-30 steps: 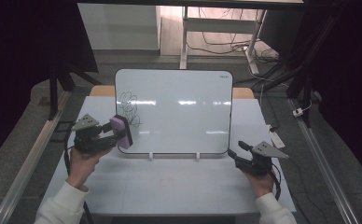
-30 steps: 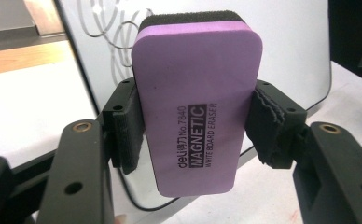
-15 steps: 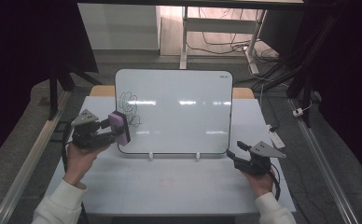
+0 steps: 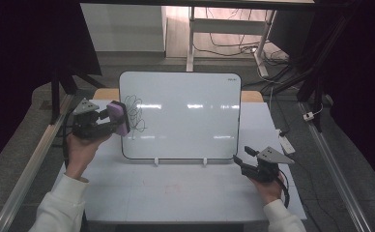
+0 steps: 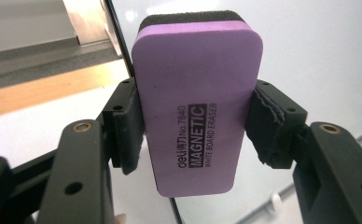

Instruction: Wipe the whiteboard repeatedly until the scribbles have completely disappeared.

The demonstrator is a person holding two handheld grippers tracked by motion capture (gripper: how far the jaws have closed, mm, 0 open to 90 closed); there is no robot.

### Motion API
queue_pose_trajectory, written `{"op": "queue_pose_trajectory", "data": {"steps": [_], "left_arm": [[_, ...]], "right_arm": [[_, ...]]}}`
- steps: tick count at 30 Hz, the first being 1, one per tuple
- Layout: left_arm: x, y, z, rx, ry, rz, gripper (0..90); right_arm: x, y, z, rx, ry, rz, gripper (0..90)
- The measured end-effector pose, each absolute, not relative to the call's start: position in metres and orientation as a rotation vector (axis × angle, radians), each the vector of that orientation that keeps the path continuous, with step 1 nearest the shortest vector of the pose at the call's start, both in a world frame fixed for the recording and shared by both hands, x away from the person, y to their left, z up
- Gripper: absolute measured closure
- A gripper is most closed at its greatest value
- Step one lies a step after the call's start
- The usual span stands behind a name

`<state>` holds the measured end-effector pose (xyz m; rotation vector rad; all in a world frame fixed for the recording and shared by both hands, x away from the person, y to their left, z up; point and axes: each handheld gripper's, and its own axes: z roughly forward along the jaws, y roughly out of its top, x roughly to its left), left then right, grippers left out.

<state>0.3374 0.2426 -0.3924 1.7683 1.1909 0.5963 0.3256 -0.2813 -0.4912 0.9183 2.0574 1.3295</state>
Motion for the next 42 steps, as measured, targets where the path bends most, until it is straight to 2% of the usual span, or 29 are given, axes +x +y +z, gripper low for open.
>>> {"op": "queue_pose_trajectory", "data": {"steps": [7,15,20,33,39,42], "left_arm": [[0.363,0.237,-0.374,1.802,1.209,0.633,41.0],[0.384,0.219,-0.375,1.827,1.214,0.665,41.1],[0.387,0.212,-0.378,1.840,1.211,0.690,41.2],[0.386,0.193,-0.396,1.923,1.169,0.636,41.2],[0.389,0.212,-0.385,1.815,1.228,0.676,41.3],[0.392,0.216,-0.382,1.791,1.237,0.651,41.3]], "right_arm": [[0.326,-0.281,-0.491,0.923,2.055,1.329,39.7],[0.326,-0.280,-0.492,0.917,2.057,1.333,39.4],[0.326,-0.281,-0.492,0.919,2.056,1.333,39.4],[0.326,-0.280,-0.493,0.918,2.055,1.330,39.3],[0.326,-0.280,-0.493,0.919,2.051,1.330,39.3],[0.327,-0.280,-0.493,0.918,2.050,1.329,39.3]]}}
